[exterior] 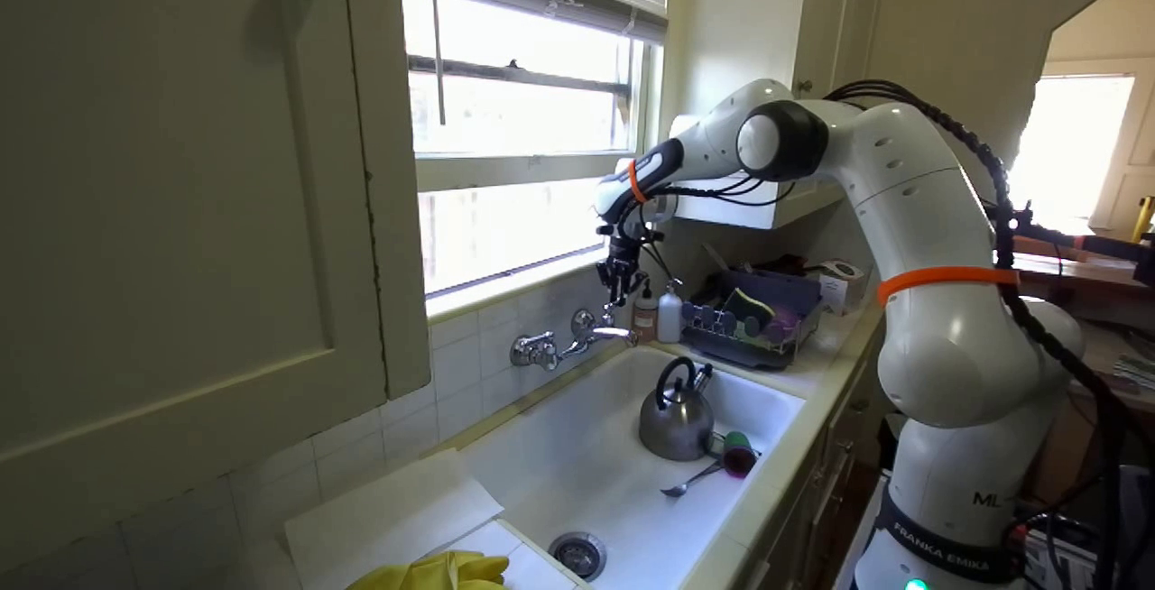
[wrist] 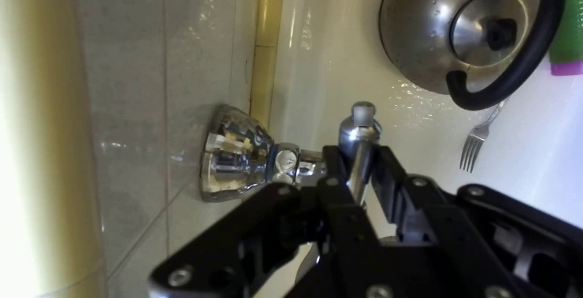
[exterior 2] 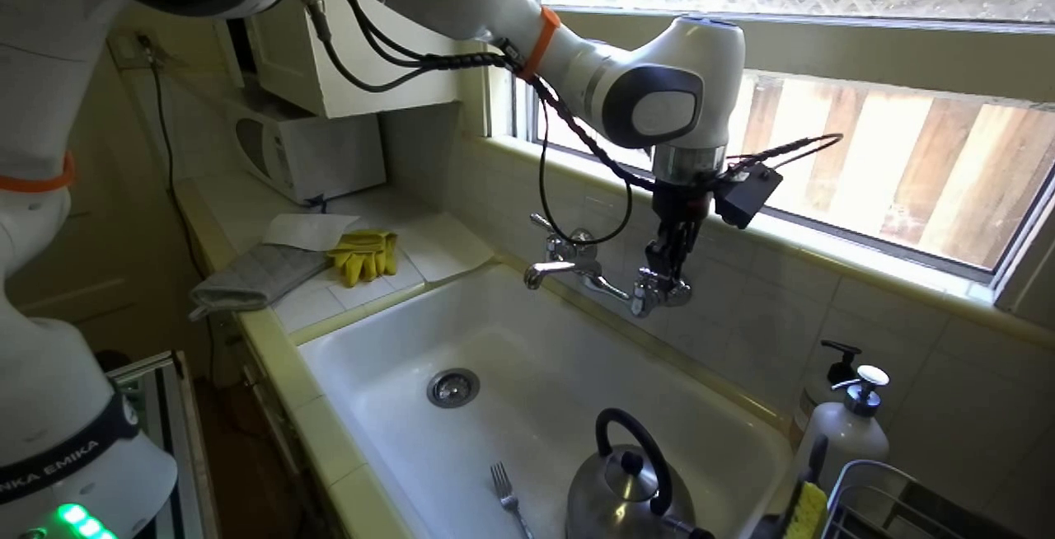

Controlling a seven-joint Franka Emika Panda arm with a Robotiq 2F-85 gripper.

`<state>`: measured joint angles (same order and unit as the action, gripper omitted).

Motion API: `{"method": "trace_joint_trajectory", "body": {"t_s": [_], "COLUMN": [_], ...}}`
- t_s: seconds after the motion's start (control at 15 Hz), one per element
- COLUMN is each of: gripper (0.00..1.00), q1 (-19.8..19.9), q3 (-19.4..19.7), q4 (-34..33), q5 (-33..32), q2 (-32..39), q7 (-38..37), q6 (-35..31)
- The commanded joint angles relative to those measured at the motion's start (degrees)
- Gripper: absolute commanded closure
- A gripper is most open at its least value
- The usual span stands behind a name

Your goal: Push the faucet handles backwards.

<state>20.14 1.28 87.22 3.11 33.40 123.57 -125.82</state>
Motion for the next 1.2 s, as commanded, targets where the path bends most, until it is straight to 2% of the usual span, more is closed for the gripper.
{"method": "trace_joint_trajectory", "body": {"t_s": [0.0,0.87,0.93,1.0,1.13], "gripper": [0.94,0.94,0.53,0.51,0.38], "q1": [-0.39,-1.4,-1.53,-1.62,-1.68], "q3": [0.44,0.81,1.03,1.19,1.36], "q4": [-3.33,-3.43,-2.99,-3.04,-3.46], "q5": [-2.03,-4.27,-4.15,-4.71,-5.52], "q2": [2.55,2.73,2.53,2.47,2.78], "q7": [3.66,4.49,3.44,3.72,3.62], "q6": [-0.83,-1.28,-2.1,-1.38,-2.06]}}
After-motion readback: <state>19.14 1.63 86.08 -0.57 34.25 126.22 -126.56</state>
